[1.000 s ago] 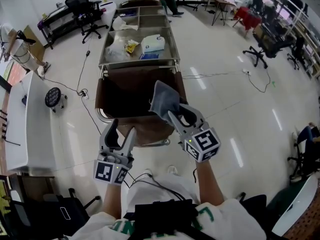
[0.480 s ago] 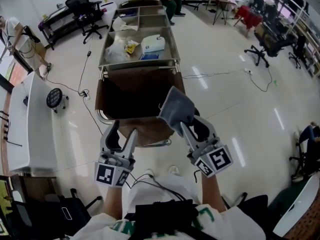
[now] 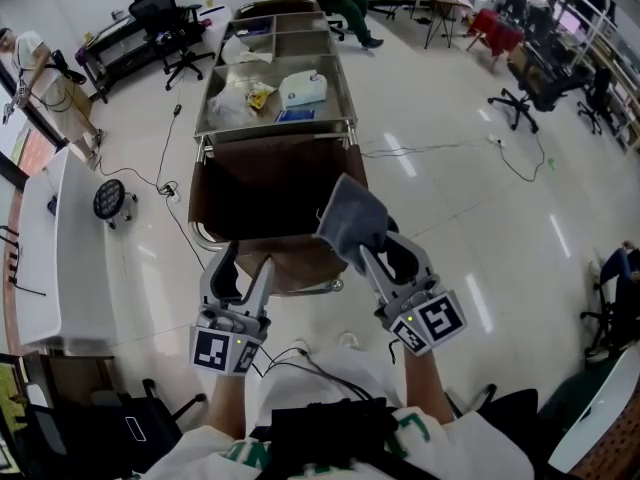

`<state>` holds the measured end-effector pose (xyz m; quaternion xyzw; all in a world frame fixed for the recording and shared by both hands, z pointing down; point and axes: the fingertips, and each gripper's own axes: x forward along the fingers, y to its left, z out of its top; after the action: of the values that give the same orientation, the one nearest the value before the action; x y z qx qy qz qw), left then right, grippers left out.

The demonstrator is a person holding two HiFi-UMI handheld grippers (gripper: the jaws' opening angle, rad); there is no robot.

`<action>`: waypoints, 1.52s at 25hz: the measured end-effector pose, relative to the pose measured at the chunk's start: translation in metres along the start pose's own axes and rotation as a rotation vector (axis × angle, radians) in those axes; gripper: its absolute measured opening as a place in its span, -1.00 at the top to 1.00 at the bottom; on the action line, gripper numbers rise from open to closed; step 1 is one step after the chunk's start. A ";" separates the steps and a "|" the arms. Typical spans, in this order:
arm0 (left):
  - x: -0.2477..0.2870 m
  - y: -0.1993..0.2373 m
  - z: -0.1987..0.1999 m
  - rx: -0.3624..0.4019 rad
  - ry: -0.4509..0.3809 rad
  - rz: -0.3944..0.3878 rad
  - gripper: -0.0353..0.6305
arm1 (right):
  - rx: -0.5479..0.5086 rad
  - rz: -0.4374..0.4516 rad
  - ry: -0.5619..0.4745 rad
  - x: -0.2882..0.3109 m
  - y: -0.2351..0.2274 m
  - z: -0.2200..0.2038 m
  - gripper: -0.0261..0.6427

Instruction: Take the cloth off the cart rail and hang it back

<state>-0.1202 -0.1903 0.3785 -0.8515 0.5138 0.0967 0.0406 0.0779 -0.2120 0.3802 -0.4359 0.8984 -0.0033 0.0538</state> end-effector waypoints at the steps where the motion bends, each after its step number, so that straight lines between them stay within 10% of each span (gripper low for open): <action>1: 0.000 -0.001 0.000 0.010 0.001 0.000 0.18 | 0.003 -0.002 0.002 0.000 -0.002 -0.001 0.51; 12: 0.000 0.006 -0.012 -0.034 0.034 0.029 0.18 | -0.094 -0.041 0.103 0.043 -0.090 -0.016 0.51; 26: -0.003 0.021 -0.015 -0.004 0.075 0.094 0.18 | -0.137 0.153 0.524 0.194 -0.202 -0.126 0.47; 38: -0.007 0.027 -0.018 -0.006 0.076 0.110 0.18 | -0.026 -0.001 0.552 0.205 -0.245 -0.150 -0.10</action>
<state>-0.1454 -0.2002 0.3981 -0.8251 0.5607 0.0681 0.0132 0.1287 -0.5301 0.5234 -0.4195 0.8788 -0.1102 -0.1986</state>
